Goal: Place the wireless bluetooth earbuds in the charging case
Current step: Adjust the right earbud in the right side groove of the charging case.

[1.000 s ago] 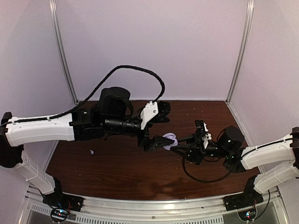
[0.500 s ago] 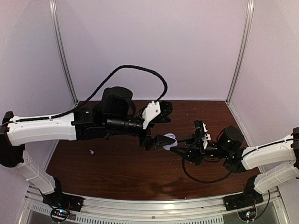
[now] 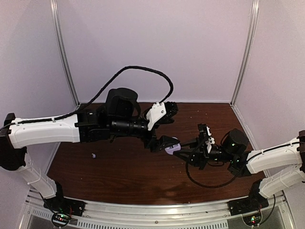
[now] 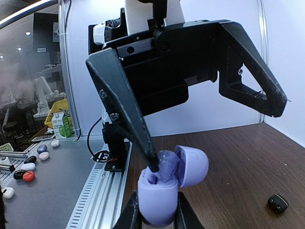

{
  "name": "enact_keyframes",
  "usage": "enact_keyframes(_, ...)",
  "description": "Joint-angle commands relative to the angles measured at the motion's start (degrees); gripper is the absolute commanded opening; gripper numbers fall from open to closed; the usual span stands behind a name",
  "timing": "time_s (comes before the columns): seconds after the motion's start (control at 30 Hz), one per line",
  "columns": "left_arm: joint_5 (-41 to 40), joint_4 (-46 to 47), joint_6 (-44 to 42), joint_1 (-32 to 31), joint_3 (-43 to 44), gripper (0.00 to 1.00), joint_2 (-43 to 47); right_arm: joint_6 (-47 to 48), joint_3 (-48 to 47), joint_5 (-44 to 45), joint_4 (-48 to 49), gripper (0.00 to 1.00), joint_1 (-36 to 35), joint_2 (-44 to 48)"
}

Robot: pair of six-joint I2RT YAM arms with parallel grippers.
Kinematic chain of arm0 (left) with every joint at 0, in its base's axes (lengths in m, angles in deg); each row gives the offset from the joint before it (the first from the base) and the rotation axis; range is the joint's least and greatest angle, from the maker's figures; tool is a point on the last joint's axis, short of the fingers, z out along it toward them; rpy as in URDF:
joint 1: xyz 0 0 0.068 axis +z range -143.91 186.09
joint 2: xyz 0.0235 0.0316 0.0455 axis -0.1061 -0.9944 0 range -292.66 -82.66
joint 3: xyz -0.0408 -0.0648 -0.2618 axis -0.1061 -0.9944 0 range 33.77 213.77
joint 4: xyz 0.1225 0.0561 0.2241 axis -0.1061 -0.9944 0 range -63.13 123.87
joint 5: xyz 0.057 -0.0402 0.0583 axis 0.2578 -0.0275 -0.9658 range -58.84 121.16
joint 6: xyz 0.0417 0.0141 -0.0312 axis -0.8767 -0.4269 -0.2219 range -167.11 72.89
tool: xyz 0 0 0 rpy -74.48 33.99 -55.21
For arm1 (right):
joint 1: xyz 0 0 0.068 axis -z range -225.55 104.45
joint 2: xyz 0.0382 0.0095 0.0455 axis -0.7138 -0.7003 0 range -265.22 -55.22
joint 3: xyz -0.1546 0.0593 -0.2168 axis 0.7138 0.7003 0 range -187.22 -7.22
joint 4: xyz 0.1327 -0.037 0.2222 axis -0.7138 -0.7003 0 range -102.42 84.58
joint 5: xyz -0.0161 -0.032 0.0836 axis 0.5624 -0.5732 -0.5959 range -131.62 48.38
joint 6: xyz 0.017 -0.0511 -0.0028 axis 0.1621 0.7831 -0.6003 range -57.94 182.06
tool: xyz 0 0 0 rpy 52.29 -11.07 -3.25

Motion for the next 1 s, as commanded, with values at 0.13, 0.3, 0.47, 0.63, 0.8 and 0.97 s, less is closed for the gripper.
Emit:
enact_keyframes(0.13, -0.54, -0.35, -0.23, 0.61, 0.58, 0.82, -0.09, 0.55, -0.62, -1.04, 4.42, 0.00, -0.79, 1.49)
enact_keyframes(0.3, 3.47, 3.52, -0.41, 0.56, -1.27, 0.84, 3.32, 0.59, -0.03, 0.33, 5.17, 0.00, -0.79, 1.04)
enact_keyframes(0.47, 5.96, 4.37, -0.70, 0.61, -1.83, 0.84, 5.92, 0.98, 0.34, 1.45, 5.37, 0.00, -0.77, 0.67)
enact_keyframes(0.63, 7.26, 4.90, -2.50, 0.56, -5.08, 0.81, 9.64, 1.43, 1.09, 2.15, 6.48, 0.00, -0.70, 1.08)
enact_keyframes(0.8, 4.38, 3.49, -1.23, 0.70, -6.54, 0.77, 11.12, 1.43, 2.03, 2.77, 9.54, 0.00, -0.70, 1.36)
enact_keyframes(0.97, 2.44, 2.43, 3.67, 2.91, -6.31, 0.68, 10.56, 0.19, 1.63, 5.15, 11.13, 0.00, -0.40, 0.11)
